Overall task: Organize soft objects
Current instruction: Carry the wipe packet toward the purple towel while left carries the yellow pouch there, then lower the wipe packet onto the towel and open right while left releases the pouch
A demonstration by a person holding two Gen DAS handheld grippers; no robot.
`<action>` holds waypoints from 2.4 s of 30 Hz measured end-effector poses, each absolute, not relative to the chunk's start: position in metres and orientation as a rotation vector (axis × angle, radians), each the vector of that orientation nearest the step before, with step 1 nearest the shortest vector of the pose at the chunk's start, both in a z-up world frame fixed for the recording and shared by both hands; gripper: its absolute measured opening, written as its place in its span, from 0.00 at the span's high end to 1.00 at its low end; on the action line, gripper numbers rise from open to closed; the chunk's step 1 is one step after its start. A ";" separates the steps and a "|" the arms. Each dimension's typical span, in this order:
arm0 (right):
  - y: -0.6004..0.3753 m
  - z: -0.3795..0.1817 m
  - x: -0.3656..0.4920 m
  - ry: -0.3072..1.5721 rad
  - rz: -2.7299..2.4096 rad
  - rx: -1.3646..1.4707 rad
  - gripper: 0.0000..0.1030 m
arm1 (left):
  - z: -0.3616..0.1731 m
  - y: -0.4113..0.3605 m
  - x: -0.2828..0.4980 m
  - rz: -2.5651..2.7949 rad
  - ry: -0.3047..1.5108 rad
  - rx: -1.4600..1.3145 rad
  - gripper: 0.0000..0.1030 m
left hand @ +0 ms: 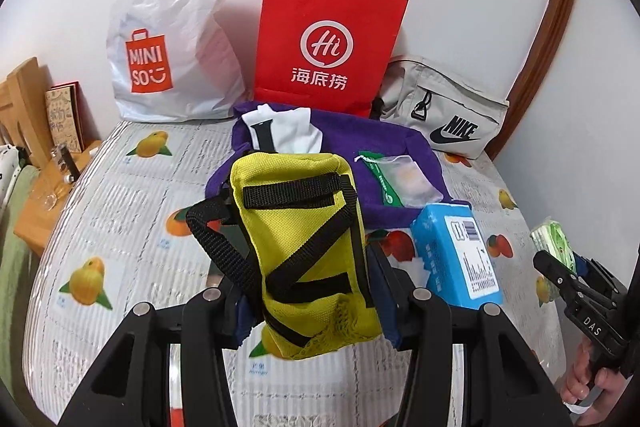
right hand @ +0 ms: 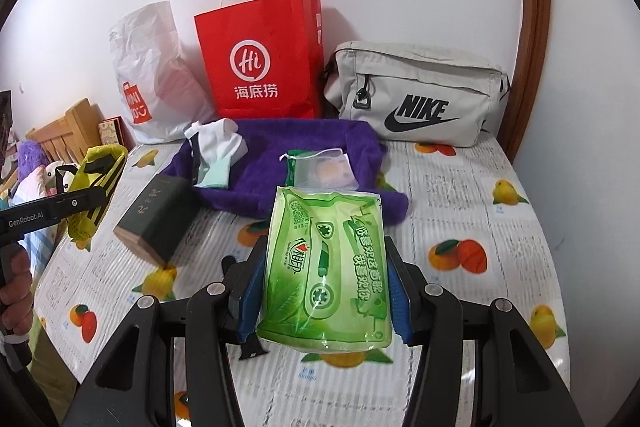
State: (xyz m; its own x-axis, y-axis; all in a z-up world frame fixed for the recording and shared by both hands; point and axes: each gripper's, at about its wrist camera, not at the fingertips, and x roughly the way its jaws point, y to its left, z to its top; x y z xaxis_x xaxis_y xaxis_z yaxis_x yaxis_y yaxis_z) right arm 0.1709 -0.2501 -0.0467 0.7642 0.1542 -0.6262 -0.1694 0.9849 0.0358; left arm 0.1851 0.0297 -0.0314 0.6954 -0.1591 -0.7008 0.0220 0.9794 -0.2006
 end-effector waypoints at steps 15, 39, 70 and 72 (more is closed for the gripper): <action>-0.241 -0.046 0.229 0.690 0.193 -0.042 0.49 | -0.040 0.038 0.232 -0.091 0.823 -0.200 0.53; -0.217 -0.074 0.341 0.781 0.216 -0.044 0.49 | -0.059 0.055 0.308 -0.097 0.865 -0.244 0.53; -0.211 -0.132 0.433 0.991 0.233 -0.124 0.49 | -0.113 0.007 0.410 -0.178 1.041 -0.249 0.47; -0.213 -0.134 0.436 1.002 0.234 -0.115 0.49 | -0.117 0.006 0.414 -0.175 1.060 -0.248 0.46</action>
